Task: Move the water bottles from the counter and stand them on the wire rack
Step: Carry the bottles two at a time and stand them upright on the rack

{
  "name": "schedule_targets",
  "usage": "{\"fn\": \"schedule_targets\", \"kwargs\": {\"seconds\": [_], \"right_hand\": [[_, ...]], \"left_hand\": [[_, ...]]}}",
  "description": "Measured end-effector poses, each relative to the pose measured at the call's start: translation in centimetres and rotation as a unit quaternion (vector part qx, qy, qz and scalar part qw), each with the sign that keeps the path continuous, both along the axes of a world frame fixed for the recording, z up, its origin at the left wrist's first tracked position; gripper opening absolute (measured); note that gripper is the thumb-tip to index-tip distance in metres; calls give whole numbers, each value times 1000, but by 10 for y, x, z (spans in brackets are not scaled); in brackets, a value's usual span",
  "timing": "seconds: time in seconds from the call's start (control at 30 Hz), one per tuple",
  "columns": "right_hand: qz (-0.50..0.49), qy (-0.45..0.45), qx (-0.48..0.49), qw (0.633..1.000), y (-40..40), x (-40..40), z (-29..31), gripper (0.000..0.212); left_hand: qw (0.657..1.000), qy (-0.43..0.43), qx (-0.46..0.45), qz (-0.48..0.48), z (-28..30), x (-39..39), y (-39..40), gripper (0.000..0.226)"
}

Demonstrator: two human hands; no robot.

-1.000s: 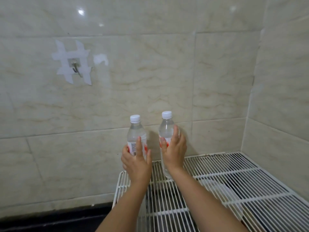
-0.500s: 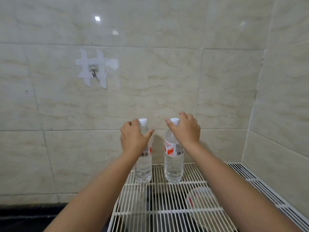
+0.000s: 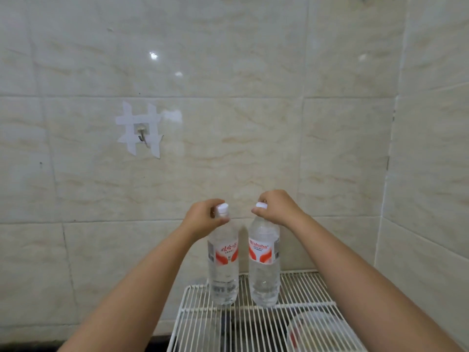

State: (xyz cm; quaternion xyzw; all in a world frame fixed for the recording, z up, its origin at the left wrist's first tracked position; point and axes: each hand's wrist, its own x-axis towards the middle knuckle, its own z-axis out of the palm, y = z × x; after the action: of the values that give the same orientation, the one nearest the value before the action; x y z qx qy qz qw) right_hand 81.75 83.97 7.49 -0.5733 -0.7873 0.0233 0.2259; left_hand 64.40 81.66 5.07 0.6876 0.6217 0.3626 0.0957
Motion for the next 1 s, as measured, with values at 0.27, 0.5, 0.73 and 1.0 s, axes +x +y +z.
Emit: {"fn": "schedule_targets", "kwargs": {"seconds": [0.27, 0.5, 0.73, 1.0], "right_hand": [[116, 13, -86, 989, -4, 19, 14, 37], [-69, -146, -1, 987, -5, -6, 11, 43], [89, -93, -53, 990, -13, -5, 20, 29], [-55, -159, -7, 986, -18, -19, 15, 46]], "left_hand": [[998, 55, -23, -18, 4, 6, -5, 54], [992, 115, -36, 29, 10, 12, -2, 44], [991, 129, -32, 14, 8, 9, -5, 51], [995, 90, -19, 35, 4, 9, -15, 59]]}}
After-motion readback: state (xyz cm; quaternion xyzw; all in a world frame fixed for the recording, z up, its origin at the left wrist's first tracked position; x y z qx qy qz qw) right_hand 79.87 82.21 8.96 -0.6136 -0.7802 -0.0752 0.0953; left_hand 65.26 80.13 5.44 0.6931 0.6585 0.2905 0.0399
